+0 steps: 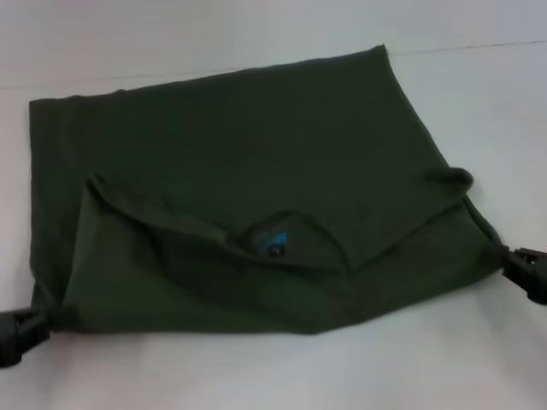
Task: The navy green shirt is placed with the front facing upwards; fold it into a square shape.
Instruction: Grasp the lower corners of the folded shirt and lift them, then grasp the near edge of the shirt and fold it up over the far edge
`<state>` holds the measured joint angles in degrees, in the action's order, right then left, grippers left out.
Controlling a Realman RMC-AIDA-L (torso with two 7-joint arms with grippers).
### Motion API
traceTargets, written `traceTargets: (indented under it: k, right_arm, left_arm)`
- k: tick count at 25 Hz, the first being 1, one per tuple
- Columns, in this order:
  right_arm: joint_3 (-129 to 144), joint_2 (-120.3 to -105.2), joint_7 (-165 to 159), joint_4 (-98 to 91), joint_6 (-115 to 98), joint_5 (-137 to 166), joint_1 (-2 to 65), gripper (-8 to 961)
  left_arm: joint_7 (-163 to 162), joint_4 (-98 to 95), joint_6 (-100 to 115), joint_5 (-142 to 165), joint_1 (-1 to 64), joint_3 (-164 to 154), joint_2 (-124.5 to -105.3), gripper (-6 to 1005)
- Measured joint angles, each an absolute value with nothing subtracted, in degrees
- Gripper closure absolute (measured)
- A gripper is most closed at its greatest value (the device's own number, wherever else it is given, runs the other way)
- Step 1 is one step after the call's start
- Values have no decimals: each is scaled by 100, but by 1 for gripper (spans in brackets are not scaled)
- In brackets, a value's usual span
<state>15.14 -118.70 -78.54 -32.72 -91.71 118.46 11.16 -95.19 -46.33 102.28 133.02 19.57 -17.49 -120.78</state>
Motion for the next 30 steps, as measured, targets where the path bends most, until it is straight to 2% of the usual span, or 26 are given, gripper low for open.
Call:
traceTargets:
  k: [4, 18, 30]
  right_arm:
    - [1042, -11925, -7307, -3269, -9550, 11847, 916, 921]
    - [242, -11795, -7348, -3383, -10646, 11844, 844, 922]
    - [61, -11800, -7597, -3586, -10781, 11882, 959, 922]
  left_arm:
    - [-9419, -4631, 10532, 13302, 1769, -1551, -12114, 979]
    - [-9005, -4650, 11624, 13218, 1524, -903, -12135, 980]
    - [-8834, -4637, 11661, 13214, 1497, -738, -12144, 980]
